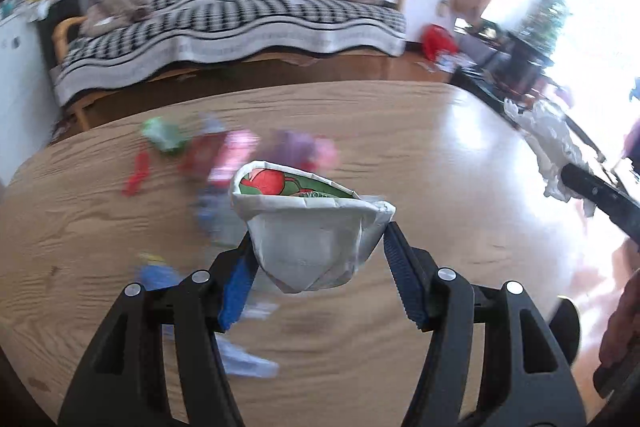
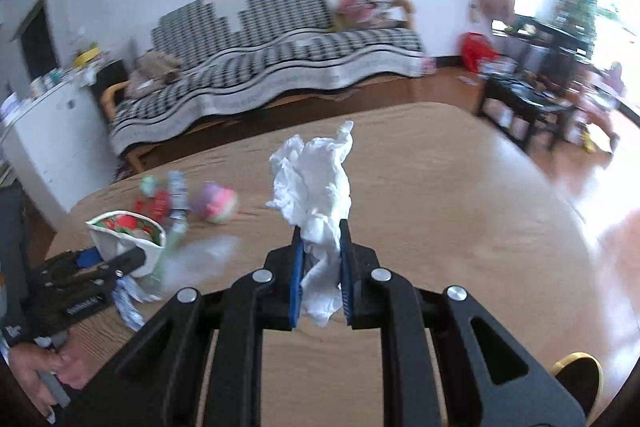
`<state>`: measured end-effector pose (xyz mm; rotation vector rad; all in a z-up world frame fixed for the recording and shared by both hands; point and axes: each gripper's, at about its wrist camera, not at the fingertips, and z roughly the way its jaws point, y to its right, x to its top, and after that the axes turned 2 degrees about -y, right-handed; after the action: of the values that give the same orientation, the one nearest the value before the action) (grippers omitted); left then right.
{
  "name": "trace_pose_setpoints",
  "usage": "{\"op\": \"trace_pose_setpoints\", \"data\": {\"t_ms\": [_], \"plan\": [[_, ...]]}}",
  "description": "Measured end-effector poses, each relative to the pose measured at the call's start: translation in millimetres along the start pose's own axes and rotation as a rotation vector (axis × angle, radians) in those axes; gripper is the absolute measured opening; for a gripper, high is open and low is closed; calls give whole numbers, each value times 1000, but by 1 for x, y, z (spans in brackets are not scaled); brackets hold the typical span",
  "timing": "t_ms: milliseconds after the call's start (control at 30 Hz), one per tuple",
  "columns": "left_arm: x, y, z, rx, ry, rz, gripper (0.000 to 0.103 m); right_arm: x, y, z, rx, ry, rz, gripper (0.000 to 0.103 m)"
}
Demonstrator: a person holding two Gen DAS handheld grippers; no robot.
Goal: Collect trash
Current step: 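Carry the cup and tissue to the bin and open both tools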
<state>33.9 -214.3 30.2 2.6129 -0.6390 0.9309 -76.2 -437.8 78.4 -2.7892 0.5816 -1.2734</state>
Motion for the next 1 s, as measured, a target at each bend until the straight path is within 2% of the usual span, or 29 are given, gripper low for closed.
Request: {"op": "trace_pose_setpoints", "data": {"t_ms": [100, 200, 333, 500, 633, 700, 833, 1000], "plan": [[2, 59, -2, -69, -4, 56, 61, -17, 65, -41, -86, 12, 72, 16], [7, 136, -5, -170, -3, 123, 61, -32, 117, -76, -165, 26, 119, 16], [-1, 227, -8, -262, -3, 216, 61, -53, 190, -128, -264, 53, 203, 16], [-40, 339, 1, -396, -73, 308, 61, -90, 268, -177, -360, 69, 304, 16], [-76, 403, 13, -467, -130, 386, 61, -128, 321, -204, -415, 61, 383, 16], [-99, 428, 20, -504, -153, 418, 61, -144, 338, -209, -432, 50, 412, 16], [-138, 452, 44, -537, -204, 473, 61, -186, 365, -210, -450, 3, 469, 16], [-162, 463, 80, -542, -287, 494, 61, -230, 383, -196, -451, -57, 537, 16]]}}
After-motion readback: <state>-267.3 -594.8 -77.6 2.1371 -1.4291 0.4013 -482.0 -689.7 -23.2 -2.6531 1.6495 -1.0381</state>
